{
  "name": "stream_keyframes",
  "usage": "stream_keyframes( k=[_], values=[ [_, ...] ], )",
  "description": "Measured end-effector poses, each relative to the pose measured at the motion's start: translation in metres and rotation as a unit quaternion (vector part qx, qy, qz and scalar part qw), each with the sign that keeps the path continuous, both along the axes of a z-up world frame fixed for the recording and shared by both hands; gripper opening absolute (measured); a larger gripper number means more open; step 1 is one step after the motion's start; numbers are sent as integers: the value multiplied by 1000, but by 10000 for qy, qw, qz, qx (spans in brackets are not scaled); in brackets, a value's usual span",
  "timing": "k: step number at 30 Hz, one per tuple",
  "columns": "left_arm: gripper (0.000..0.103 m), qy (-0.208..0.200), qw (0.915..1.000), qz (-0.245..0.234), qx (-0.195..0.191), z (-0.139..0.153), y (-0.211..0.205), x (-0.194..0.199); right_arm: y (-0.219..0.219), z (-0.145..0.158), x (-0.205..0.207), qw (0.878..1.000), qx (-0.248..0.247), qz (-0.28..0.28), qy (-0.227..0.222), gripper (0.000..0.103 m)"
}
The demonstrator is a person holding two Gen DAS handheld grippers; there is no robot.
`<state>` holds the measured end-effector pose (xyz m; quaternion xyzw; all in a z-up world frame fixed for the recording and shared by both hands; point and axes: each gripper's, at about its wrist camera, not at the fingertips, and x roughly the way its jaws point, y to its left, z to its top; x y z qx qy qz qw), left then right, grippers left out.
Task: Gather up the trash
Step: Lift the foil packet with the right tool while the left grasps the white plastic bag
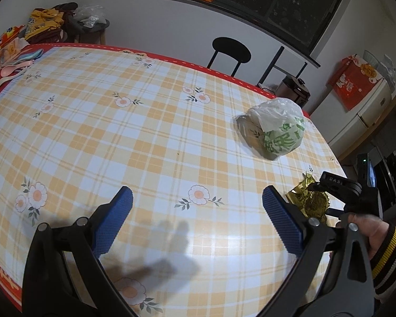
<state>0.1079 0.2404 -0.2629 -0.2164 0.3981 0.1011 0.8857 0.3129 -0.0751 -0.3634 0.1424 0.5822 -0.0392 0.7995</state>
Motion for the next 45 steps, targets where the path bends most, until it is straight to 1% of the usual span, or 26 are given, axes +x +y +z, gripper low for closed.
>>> stream_keyframes(
  k=[1, 2, 4, 5, 10, 12, 17, 20, 22, 23, 24, 26, 28, 30, 31, 32, 34, 37, 40, 42, 45],
  values=[
    [97, 12, 10000, -32, -14, -1, -2, 3, 4, 1, 0, 9998, -55, 190, -23, 90],
    [97, 13, 10000, -71, -32, -2, -4, 6, 9, 4, -3, 9986, -145, 502, -91, 86],
    [97, 15, 9999, -155, -36, -4, -9, 13, 14, 9, -9, 9958, -223, 868, -187, 80],
    [97, 18, 9997, -229, -29, -5, -12, 18, 14, 12, -11, 9949, -215, 958, -231, 76],
    [97, -1, 9980, -625, 22, -9, -34, 45, 0, 21, -23, 9906, -40, 1282, -478, 65],
    [97, -21, 9970, -771, 30, -9, -43, 57, -7, 25, -29, 9879, -45, 1436, -581, 63],
    [97, -87, 9931, -1164, 72, -8, -68, 86, -24, 26, -43, 9821, -130, 1741, -712, 62],
    [97, -67, 9904, -1374, 121, -9, -80, 99, -39, 24, -47, 9816, -74, 1745, -774, 62],
    [97, -61, 9879, -1536, 200, -10, -87, 108, -48, 27, -50, 9810, -47, 1749, -840, 58],
    [97, -61, 9871, -1583, 238, -10, -89, 112, -52, 30, -52, 9799, -1, 1777, -907, 25],
    [97, -74, 9856, -1659, 310, -10, -93, 119, -54, 31, -52, 9795, -9, 1814, -880, 18],
    [97, -100, 9836, -1751, 412, -9, -98, 131, -58, 32, -54, 9794, -16, 1808, -899, 18],
    [97, -105, 9834, -1739, 499, -8, -101, 146, -63, 30, -54, 9801, 34, 1794, -849, 20],
    [97, -168, 9845, -1679, 480, -4, -101, 159, -67, 33, -56, 9805, 118, 1730, -924, 40],
    [97, -195, 9847, -1661, 486, -3, -101, 162, -68, 36, -57, 9800, 97, 1708, -1019, 59],
    [97, -224, 9847, -1644, 533, -1, -101, 170, -69, 39, -59, 9795, 48, 1695, -1091, 64],
    [97, -214, 9840, -1658, 620, -1, -103, 180, -69, 43, -59, 9771, -40, 1770, -1184, 65],
    [97, -88, 9818, -1746, 738, -6, -107, 198, -73, 41, -56, 9783, -52, 1732, -1141, 67],
    [97, -65, 9795, -1844, 814, -10, -114, 215, -80, 34, -54, 9819, -75, 1575, -1046, 75],
    [97, -75, 9775, -1918, 872, -12, -120, 228, -83, 32, -54, 9835, -50, 1500, -1012, 84],
    [97, 107, 9755, -1999, 914, -27, -126, 244, -83, 30, -54, 9839, -50, 1501, -972, 86]
  ],
)
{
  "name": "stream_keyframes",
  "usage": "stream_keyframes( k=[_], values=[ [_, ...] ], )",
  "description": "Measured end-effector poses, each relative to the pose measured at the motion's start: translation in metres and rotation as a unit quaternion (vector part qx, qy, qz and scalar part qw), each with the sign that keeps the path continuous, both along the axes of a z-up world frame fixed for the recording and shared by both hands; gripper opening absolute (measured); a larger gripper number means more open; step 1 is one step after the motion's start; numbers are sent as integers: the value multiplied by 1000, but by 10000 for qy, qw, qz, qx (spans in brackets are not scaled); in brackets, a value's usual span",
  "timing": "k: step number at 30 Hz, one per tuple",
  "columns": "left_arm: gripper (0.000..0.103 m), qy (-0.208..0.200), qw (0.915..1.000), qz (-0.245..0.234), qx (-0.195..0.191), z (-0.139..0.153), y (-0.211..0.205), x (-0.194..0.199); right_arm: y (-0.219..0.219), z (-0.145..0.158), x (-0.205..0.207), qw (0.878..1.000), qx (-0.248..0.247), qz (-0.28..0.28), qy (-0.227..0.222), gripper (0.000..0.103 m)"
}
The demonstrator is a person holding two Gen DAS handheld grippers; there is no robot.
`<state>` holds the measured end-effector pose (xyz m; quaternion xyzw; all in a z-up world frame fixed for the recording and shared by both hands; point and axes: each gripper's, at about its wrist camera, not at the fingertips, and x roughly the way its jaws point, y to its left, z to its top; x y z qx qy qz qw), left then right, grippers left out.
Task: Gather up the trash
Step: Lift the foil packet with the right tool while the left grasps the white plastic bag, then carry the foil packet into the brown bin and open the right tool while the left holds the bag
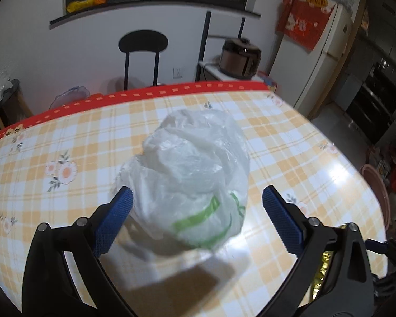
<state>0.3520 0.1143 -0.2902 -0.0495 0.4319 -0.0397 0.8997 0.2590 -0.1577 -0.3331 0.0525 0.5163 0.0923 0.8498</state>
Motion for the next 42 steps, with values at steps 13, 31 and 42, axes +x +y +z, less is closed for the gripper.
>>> stream_keyframes(
  k=[13, 31, 42],
  values=[
    [25, 237, 9980, -278, -518, -16, 14, -48, 12, -17, 6, 9996, -157, -12, 255, 93],
    [25, 48, 9892, 148, -1456, 7, 24, -176, 12, -7, 1, 9989, 414, -59, 215, 81],
    [25, -258, 9915, 219, -1257, 42, 10, -198, 1, 51, -16, 9954, 709, 141, -621, 82]
  ],
)
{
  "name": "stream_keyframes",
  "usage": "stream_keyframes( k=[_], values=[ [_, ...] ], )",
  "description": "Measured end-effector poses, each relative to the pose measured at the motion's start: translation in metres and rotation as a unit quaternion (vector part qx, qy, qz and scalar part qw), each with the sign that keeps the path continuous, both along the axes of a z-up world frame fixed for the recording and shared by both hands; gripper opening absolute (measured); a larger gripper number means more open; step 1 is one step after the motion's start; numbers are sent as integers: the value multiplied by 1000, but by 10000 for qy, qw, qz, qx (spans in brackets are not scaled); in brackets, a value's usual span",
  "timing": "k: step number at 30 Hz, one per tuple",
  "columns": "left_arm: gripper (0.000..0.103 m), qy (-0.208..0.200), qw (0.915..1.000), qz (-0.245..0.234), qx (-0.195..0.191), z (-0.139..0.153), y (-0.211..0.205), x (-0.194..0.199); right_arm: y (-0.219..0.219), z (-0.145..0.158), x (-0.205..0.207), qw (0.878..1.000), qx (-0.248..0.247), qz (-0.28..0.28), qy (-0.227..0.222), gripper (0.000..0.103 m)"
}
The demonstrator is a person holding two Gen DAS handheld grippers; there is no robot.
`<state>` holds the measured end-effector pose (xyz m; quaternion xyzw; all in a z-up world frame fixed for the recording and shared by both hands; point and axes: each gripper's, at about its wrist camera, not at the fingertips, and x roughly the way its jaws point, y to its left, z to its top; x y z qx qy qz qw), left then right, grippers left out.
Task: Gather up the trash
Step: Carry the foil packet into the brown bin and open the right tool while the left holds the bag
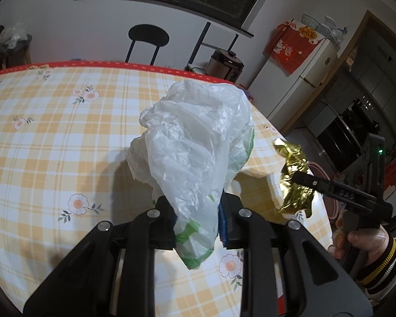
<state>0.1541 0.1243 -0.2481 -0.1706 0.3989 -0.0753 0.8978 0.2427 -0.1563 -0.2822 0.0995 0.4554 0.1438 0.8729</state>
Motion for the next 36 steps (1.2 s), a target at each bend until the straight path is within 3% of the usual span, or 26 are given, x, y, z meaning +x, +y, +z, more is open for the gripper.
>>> stream_keyframes(
  k=[9, 21, 29, 36],
  values=[
    [25, -225, 9991, 159, 307, 39, -35, -21, -64, 25, -8, 9984, 421, -197, -322, 82],
    [25, -472, 9982, 374, 57, 76, -142, -42, -211, 43, -15, 9956, 507, -620, -489, 82],
    [25, -612, 9972, 387, 181, 92, -212, -48, -346, 21, -4, 9887, 493, -1387, -275, 82],
    [25, -604, 9956, 654, 305, 98, -235, -56, -405, -10, 23, 9834, 803, -1619, 193, 83]
  ],
)
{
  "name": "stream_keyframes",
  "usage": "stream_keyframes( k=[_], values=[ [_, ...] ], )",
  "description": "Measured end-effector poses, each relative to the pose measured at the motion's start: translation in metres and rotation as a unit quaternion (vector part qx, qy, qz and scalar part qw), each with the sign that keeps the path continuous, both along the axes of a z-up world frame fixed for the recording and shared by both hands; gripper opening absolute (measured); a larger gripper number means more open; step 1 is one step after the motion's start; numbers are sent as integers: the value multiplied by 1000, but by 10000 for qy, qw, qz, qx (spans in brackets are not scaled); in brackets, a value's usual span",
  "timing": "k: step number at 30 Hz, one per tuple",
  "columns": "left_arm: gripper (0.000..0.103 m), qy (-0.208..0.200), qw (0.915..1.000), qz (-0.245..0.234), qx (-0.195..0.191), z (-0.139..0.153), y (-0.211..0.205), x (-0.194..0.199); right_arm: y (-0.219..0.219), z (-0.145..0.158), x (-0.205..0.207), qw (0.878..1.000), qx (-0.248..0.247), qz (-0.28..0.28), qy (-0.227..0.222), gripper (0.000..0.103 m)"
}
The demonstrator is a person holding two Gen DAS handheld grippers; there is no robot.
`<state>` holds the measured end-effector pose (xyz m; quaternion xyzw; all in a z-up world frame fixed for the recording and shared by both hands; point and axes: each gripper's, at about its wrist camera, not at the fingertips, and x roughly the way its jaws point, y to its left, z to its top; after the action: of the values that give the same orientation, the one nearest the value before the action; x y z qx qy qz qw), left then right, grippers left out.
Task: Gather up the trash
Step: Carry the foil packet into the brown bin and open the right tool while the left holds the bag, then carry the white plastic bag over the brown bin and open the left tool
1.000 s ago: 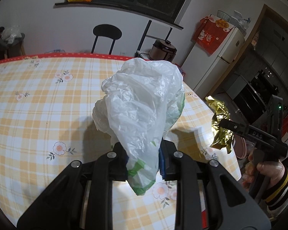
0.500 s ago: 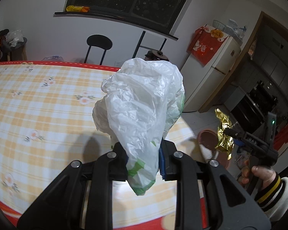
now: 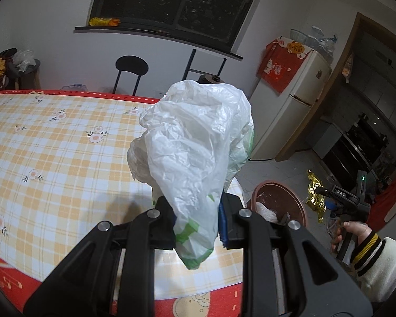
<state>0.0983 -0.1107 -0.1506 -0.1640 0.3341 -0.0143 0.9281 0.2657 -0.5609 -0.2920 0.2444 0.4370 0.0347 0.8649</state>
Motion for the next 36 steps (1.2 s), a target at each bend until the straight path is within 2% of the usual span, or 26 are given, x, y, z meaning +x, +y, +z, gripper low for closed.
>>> stream_keyframes(
  k=[5, 9, 14, 20, 25, 31, 36],
  values=[
    [25, 24, 9998, 168, 131, 8, -6, -5, 3, -13, 16, 9998, 134, 85, 152, 86],
    [25, 22, 9995, 242, 181, 12, -9, -6, 0, -17, 24, 9996, 205, 110, 172, 93],
    [25, 11, 9997, 134, 195, 15, -21, 1, 0, -6, 23, 9997, 166, 178, 21, 94],
    [25, 1, 9992, -296, 277, 19, -51, 20, -9, 31, 6, 9987, -61, 136, -489, 98],
    [26, 6, 9963, -793, 346, 20, -86, 41, -26, 69, -20, 9936, -488, 48, -1022, 98],
    [26, 11, 9887, -1450, 381, 19, -136, 65, -48, 102, -53, 9855, -926, 18, -1419, 98],
    [26, 181, 9782, -2031, 393, 8, -183, 87, -66, 121, -82, 9791, -1239, -85, -1610, 98]
  ],
)
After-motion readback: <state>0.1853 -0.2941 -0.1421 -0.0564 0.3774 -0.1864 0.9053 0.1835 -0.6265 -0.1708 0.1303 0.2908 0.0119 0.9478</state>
